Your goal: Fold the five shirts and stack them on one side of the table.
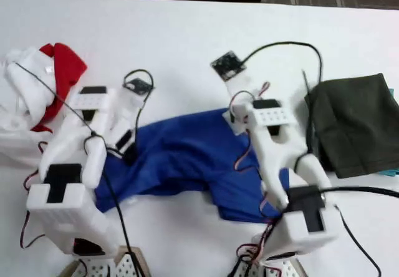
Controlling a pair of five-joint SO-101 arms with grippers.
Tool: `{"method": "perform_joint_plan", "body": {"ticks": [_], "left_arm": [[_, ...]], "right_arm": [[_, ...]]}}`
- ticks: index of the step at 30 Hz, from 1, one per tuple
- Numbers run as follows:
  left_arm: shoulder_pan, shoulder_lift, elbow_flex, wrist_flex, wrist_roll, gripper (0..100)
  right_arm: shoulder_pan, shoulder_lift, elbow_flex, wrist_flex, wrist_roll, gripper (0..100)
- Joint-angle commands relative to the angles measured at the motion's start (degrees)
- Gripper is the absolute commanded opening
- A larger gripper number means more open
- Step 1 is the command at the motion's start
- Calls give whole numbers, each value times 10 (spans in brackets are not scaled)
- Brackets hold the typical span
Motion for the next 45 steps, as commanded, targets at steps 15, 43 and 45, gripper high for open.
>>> {"method": "perform_joint_plan", "body": {"ticks": [15,43,45], "left_arm": [[-93,5,-148,-33,4,190],[-148,119,-262,-33,130,110],[-149,118,-262,-33,130,25]], "right_arm": [[47,58,-40,-46,-32,21],[44,59,-38,-50,-32,21],[44,59,-38,-50,-32,21]]}}
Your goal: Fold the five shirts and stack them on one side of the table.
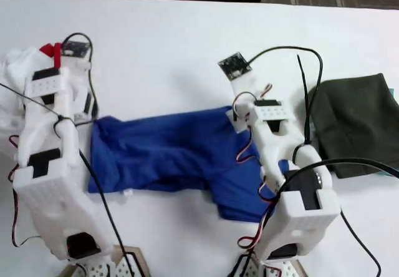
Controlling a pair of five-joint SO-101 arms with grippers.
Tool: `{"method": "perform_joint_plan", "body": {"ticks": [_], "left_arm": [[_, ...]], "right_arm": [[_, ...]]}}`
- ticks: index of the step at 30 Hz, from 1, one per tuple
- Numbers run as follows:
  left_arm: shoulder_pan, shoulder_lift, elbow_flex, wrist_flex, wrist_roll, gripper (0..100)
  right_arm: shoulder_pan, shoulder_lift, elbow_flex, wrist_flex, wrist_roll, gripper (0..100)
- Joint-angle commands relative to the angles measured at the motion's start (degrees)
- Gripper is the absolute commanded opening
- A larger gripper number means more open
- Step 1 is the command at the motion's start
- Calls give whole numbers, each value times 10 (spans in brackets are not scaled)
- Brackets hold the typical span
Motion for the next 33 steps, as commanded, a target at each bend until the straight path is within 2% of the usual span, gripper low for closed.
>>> {"method": "perform_joint_plan", "body": {"ticks": [1,9,16,20,23,33], "left_arm": [[-11,-5,-28,10,4,22],[-2,-9,-29,33,4,57],[27,-9,-133,197,-5,61],[27,-3,-173,249,8,142],[30,-2,-149,236,11,189],[50,-1,-62,113,31,177]], "right_arm": [[13,0,-20,-6,-4,21],[13,0,-20,-6,-4,21],[13,0,-20,-6,-4,21],[13,0,-20,-6,-4,21],[13,0,-20,-6,-4,21],[13,0,-20,-6,-4,21]]}}
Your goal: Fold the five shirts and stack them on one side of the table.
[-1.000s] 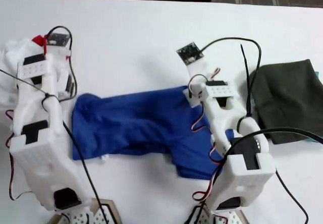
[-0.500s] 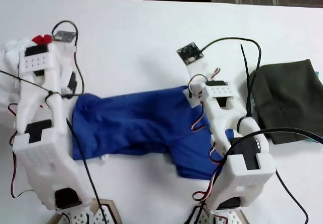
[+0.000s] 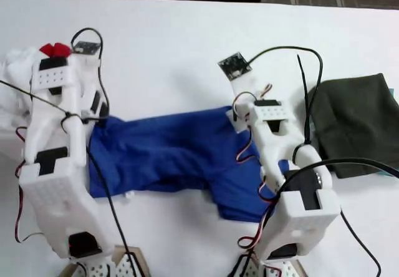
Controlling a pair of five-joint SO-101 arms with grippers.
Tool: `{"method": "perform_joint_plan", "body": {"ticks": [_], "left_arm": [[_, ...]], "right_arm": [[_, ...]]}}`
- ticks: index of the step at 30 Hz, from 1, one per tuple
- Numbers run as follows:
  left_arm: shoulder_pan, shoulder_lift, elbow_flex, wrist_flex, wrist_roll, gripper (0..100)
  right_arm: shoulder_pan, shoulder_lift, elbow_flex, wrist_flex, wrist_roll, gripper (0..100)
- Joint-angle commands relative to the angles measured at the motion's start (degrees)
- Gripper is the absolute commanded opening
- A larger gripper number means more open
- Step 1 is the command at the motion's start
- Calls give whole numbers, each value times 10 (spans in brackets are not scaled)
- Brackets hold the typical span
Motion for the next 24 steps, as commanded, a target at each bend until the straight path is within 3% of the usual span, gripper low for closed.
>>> {"method": "perform_joint_plan", "body": {"ticks": [1,21,24], "left_arm": [[8,-4,1,-30,6,177],[35,65,-7,-40,8,176],[34,64,-25,-38,8,124]], "right_arm": [[13,0,-20,-6,-4,21],[13,0,-20,-6,-4,21],[13,0,-20,-6,-4,21]]}}
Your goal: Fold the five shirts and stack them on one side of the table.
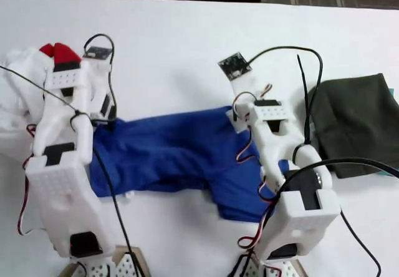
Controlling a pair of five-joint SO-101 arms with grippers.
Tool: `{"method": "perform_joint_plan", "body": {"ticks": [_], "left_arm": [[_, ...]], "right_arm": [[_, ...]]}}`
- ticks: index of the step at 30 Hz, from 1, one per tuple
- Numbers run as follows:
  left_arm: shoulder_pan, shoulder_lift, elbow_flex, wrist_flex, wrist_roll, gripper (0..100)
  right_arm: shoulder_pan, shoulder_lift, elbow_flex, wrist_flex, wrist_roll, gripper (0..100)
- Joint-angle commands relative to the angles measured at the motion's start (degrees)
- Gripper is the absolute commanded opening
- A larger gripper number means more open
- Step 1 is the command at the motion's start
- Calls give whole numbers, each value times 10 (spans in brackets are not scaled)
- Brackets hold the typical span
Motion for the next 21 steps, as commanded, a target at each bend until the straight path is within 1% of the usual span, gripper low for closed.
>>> {"method": "perform_joint_plan", "body": {"ticks": [1,3,7,12,15,21], "left_arm": [[7,2,-30,3,4,93],[7,2,-46,13,4,23],[-8,3,-70,22,4,25],[-46,3,-93,24,4,26],[-53,4,-101,32,1,26],[-57,7,-158,35,1,28]], "right_arm": [[12,0,-20,-6,-4,21],[12,0,-20,-6,-4,21],[12,0,-20,-6,-4,21],[12,0,-21,-6,-4,21],[14,0,-23,-7,-5,21],[17,1,-22,-62,-5,21]]}}
